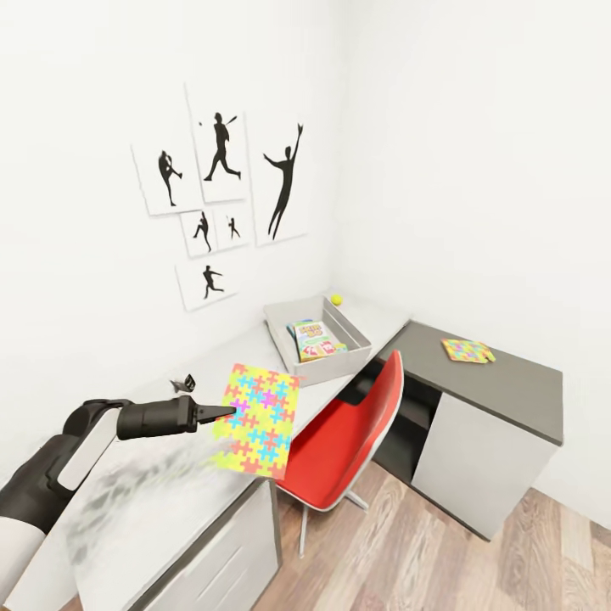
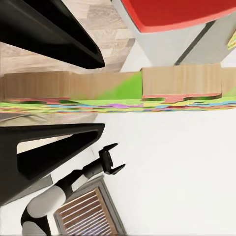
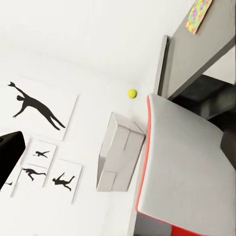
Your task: Put all the toys in the child's room - the three board games (two on the bed and one on the table), the two jigsaw puzzles on the table, and the tennis ball on the table - inside the toy box on the table in the child's room.
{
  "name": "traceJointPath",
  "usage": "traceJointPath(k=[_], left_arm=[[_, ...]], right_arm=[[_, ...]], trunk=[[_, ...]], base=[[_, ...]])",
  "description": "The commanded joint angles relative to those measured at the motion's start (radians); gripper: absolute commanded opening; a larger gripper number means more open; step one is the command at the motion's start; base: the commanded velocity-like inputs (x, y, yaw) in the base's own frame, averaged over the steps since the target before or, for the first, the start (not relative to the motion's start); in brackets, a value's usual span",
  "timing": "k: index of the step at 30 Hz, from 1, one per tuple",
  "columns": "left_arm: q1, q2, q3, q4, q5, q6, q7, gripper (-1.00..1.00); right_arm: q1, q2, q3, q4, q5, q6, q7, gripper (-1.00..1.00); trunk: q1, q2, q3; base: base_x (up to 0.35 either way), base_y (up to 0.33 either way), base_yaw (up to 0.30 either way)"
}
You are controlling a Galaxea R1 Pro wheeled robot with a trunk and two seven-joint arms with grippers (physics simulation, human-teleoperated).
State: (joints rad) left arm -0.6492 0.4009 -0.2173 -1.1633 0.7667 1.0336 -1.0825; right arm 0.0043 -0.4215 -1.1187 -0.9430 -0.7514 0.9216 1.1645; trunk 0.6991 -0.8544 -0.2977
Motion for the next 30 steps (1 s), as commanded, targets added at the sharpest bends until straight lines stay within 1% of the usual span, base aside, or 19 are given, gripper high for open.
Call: traceJointPath(k=[1,3,6,11,17,20,22,26,28,30], left_arm=[[-0.001,-0.005,-0.002,0.001,0.002,0.004,-0.002,-1.00],[-0.001,-0.012,-0.003,0.001,0.001,0.003,-0.001,-1.00],[-0.001,-0.025,-0.002,0.004,-0.010,0.002,0.005,-1.00],[-0.001,-0.028,0.002,0.005,-0.015,0.001,0.013,-1.00],[0.000,-0.024,0.007,0.008,-0.014,-0.014,0.015,-1.00],[0.000,-0.021,0.008,0.009,-0.015,-0.018,0.015,-1.00],[0.000,-0.021,0.009,0.010,-0.015,-0.022,0.016,-1.00],[0.001,-0.019,0.010,0.010,-0.015,-0.032,0.016,-1.00],[0.001,-0.019,0.011,0.010,-0.015,-0.033,0.016,-1.00],[0.002,-0.018,0.027,0.010,-0.015,-0.033,0.016,-1.00]], right_arm=[[0.000,-0.001,0.000,-0.001,-0.002,0.005,0.001,1.00],[0.000,-0.002,0.001,-0.002,-0.002,0.005,0.001,1.00],[-0.003,-0.001,0.001,-0.001,-0.001,0.001,0.000,1.00],[-0.004,-0.001,0.002,0.000,0.007,-0.001,0.000,1.00],[-0.004,0.000,0.003,0.000,0.013,-0.003,-0.001,1.00],[-0.004,0.003,0.004,-0.004,0.014,-0.003,-0.002,1.00],[-0.004,0.009,0.004,-0.007,0.013,-0.026,-0.002,1.00],[-0.004,0.014,0.006,-0.008,0.009,-0.114,-0.003,1.00],[-0.005,0.015,0.015,-0.009,0.010,-0.126,-0.010,1.00],[-0.004,0.014,0.034,-0.009,0.003,-0.132,-0.023,1.00]], trunk=[[-0.004,0.006,0.002],[-0.011,0.020,0.008],[-0.023,0.041,0.018],[-0.042,0.076,0.033],[-0.042,0.076,0.033],[-0.042,0.076,0.033],[-0.042,0.076,0.031],[-0.042,0.076,0.026],[-0.042,0.076,0.024],[-0.042,0.076,0.023]], base=[[0.000,0.000,-0.279],[0.000,0.000,-0.279],[0.000,0.000,-0.279],[0.000,0.000,-0.279],[0.000,-0.002,-0.279],[0.000,-0.166,-0.270],[0.000,-0.274,-0.116],[0.017,-0.321,-0.033],[0.104,-0.329,-0.006],[0.175,-0.294,-0.002]])
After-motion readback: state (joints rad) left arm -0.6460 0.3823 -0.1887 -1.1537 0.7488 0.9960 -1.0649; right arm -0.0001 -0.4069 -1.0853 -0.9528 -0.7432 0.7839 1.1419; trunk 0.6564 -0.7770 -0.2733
